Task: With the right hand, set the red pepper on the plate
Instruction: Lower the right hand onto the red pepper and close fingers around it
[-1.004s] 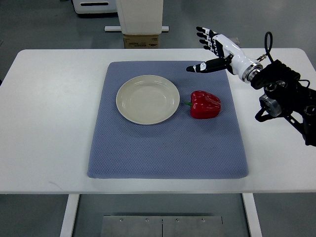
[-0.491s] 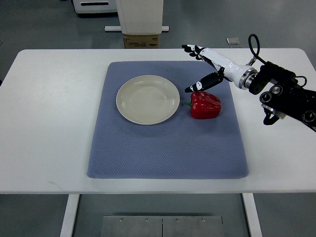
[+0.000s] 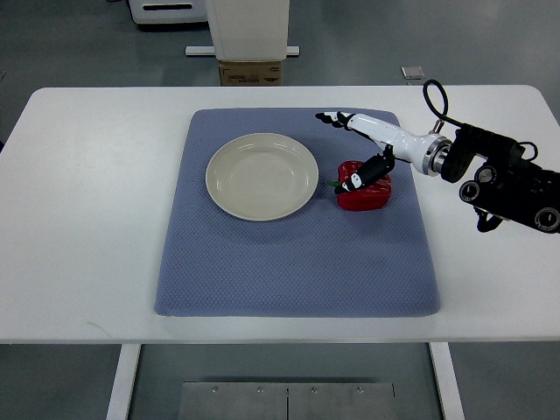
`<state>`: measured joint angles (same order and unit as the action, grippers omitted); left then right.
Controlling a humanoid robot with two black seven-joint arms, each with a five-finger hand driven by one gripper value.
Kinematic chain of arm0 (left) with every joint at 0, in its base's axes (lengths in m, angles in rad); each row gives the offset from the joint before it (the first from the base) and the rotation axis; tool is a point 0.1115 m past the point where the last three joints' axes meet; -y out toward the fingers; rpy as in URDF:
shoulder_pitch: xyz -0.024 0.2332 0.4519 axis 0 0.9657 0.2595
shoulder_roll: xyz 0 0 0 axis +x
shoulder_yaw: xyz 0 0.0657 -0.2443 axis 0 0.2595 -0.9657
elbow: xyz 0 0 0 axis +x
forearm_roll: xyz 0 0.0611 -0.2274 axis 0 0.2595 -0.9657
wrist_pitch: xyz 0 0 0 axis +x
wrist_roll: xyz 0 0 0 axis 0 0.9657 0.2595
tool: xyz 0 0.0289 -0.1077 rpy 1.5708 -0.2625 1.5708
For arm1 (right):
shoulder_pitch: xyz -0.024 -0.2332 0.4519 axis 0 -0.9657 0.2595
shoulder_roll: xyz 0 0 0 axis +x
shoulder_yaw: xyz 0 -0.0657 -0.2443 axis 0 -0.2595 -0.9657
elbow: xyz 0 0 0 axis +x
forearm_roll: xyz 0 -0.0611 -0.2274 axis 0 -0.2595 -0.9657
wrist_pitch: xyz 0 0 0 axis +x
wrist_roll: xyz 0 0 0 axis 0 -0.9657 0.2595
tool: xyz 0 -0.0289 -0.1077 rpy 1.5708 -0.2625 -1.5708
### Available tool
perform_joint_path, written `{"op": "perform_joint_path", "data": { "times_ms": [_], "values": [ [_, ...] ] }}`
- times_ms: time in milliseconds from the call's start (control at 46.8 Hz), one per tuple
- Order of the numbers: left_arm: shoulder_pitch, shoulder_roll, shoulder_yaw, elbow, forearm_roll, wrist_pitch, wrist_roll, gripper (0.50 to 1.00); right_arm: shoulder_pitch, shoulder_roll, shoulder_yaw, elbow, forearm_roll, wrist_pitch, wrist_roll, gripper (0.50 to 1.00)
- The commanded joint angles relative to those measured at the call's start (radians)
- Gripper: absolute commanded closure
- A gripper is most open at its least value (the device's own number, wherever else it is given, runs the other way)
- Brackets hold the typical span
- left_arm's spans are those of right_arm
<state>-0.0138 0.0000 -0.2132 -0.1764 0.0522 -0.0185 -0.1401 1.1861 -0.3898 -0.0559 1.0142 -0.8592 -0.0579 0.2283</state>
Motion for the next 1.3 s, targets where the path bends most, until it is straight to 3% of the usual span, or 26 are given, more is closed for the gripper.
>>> {"op": "perform_joint_path", "data": {
  "times_ms": [0, 876, 1282],
  "values": [
    [0.0, 0.0, 0.0, 0.0, 0.0, 0.0, 0.001, 0.5, 0.003, -0.001, -0.016, 0.0, -0.006, 0.0, 0.0, 0.502],
    [0.0, 0.0, 0.0, 0.0, 0.0, 0.0, 0.001, 0.5, -0.002, 0.011, -0.122, -0.075, -0.035, -0.002, -0.001, 0.532],
    [0.0, 0.0, 0.0, 0.0, 0.0, 0.0, 0.001, 0.5, -0.006, 0.014, -0.122, -0.088, -0.037, -0.002, -0.001, 0.668]
  ]
}}
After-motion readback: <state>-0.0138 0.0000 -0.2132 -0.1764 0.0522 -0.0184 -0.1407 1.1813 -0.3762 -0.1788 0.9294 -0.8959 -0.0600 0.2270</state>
